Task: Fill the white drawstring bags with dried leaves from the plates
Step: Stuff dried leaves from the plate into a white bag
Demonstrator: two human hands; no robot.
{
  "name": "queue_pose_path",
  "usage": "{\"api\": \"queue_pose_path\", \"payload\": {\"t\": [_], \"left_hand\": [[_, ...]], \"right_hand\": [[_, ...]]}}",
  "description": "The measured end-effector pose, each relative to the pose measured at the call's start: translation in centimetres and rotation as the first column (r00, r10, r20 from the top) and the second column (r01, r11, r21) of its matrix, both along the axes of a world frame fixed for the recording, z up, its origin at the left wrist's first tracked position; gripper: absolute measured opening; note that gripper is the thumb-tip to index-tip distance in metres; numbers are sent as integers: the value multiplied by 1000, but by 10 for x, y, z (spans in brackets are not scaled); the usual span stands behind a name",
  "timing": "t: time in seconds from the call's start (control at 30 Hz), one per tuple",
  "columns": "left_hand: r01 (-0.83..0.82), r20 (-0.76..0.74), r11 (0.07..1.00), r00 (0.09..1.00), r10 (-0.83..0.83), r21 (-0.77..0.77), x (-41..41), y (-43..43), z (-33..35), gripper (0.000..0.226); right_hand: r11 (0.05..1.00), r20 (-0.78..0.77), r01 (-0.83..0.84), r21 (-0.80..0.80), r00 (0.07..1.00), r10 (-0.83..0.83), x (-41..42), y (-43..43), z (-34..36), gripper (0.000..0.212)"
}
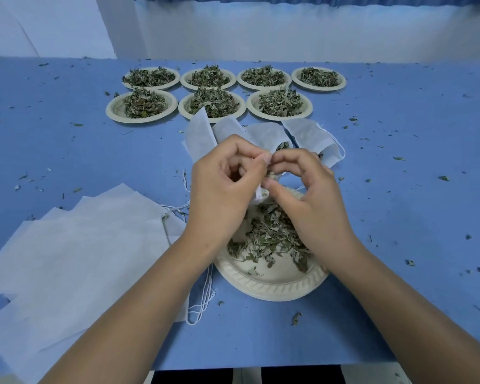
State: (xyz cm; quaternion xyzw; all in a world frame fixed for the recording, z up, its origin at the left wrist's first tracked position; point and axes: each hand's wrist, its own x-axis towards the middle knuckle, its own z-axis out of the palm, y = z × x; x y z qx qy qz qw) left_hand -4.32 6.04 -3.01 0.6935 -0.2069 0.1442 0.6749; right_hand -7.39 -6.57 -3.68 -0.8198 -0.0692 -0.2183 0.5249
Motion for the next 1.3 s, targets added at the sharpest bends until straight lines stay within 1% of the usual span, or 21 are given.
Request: {"api": "queue_pose_path", "payload": {"t": [0.07,0.2,0.27,0.33,0.4,0.43,0.5,0.57,0.63,0.67,0.73,0.77,0.83,0.9,0.93,0.97,1.03,1.1,1.17,1.23,1.3], "left_hand": [[-19,8,1000,1000,19,14,0,-1,-1,13],[-100,-4,995,995,100,1,1,0,-3,10],[-134,-11,991,991,134,-7,1,1,-3,12],[-163,-22,987,986,162,-17,1,1,-2,14],[-180,-31,983,983,179,-30,3,2,-2,16],[-177,-34,984,984,176,-36,3,3,-2,16],[-138,-23,990,990,138,-30,1,1,0,14],[-71,11,997,997,71,-5,-4,-1,1,13],[-18,40,1000,999,18,17,-7,-2,1,16],[-5,43,1000,999,5,15,-8,-3,0,16],[-16,27,1000,1000,16,-2,-8,-3,-1,14],[-35,15,999,999,36,-10,-7,-3,-1,13],[-86,1,996,996,86,-16,-6,-2,0,13],[-127,-8,992,992,127,-23,-3,-1,-1,14],[-140,-11,990,990,140,-28,-2,0,-2,15],[-147,-11,989,989,147,-31,-1,1,-2,16],[-132,1,991,991,132,-28,-2,1,-1,16],[-95,11,995,995,95,-19,-4,0,0,14],[-85,14,996,996,86,-21,-5,0,1,14],[-125,10,991,992,125,-40,-3,1,2,17],[-179,4,981,984,180,-69,-1,4,3,19]], "right_hand": [[990,-51,-31,141,998,38,0,-2,2,23],[988,-98,0,156,995,15,2,-9,5,22],[982,-119,-14,189,992,37,3,-12,5,18],[972,-105,-40,233,992,66,3,-14,6,15],[964,-36,-43,263,998,54,2,-16,8,19],[971,12,-18,239,1000,16,1,-16,8,22],[990,94,69,123,992,-81,0,-13,8,24],[988,182,137,-67,976,-122,0,-7,6,18],[946,263,166,-279,961,-92,2,-2,3,13],[925,250,146,-350,967,-58,3,-2,4,17],[907,197,68,-416,980,17,4,-4,6,27],[904,186,38,-425,982,46,3,-7,8,26],[922,200,31,-386,978,51,0,-11,12,14],[956,289,72,-284,957,13,-4,-15,15,18],[962,334,86,-258,942,6,-5,-16,16,21],[958,358,85,-273,933,19,-6,-16,16,25],[920,310,26,-391,945,105,-6,-11,14,30],[863,187,-85,-497,961,203,-4,-5,9,29],[843,127,-150,-516,960,248,-3,-4,5,26],[897,160,-136,-421,962,221,-2,-10,6,31],[975,240,-50,-218,965,104,-1,-21,11,35]]}}
